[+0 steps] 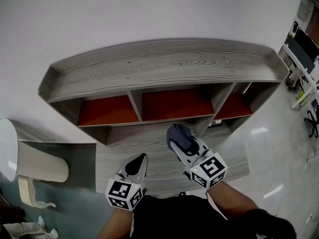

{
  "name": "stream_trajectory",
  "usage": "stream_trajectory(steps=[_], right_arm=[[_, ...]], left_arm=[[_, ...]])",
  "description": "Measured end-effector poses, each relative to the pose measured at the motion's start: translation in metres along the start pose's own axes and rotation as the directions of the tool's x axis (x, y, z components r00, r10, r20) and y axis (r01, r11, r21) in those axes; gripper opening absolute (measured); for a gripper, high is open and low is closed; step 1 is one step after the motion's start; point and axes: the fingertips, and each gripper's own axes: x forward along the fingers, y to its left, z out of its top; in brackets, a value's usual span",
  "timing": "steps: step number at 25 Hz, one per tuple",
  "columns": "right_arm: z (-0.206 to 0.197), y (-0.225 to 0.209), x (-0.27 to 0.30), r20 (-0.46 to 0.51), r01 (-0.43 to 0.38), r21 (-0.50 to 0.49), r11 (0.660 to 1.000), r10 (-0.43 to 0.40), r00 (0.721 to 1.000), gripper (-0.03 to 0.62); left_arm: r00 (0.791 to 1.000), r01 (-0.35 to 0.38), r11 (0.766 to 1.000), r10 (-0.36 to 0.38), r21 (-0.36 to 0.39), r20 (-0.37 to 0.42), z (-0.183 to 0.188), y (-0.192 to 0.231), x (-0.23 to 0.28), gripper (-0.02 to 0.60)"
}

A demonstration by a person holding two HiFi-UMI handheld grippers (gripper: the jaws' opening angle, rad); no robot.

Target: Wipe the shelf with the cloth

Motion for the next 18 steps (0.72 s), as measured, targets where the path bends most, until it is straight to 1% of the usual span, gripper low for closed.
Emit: stream_trajectory(steps=[5, 10, 13, 18], right_arm=[[0.034, -0.014, 0.037, 0.067, 0.055, -0.02, 0.998, -0.053, 0.996, 0.081], [0.067, -0.024, 0.073, 0.105, 0.121, -0.117, 0.986, -0.109, 0.988, 0.078], [0.08, -0.032, 0.1, 0.107, 0.144, -0.166, 0.976, -0.127, 0.986, 0.078], [0.094, -0.043, 0.139, 0.118, 0.171, -0.192, 0.967, -0.15, 0.982, 0.078]], left_arm=[[0.999, 0.033, 0.999, -0.033, 0.032, 0.009, 0.013, 0.026, -0.001, 0.009], [0.998, 0.069, 0.997, -0.069, 0.041, -0.003, 0.007, 0.037, -0.007, 0.009], [0.998, 0.067, 0.997, -0.067, 0.031, 0.003, 0.004, 0.047, -0.014, 0.009], [0.999, 0.052, 0.998, -0.052, 0.017, 0.004, -0.003, 0.057, -0.027, 0.009]])
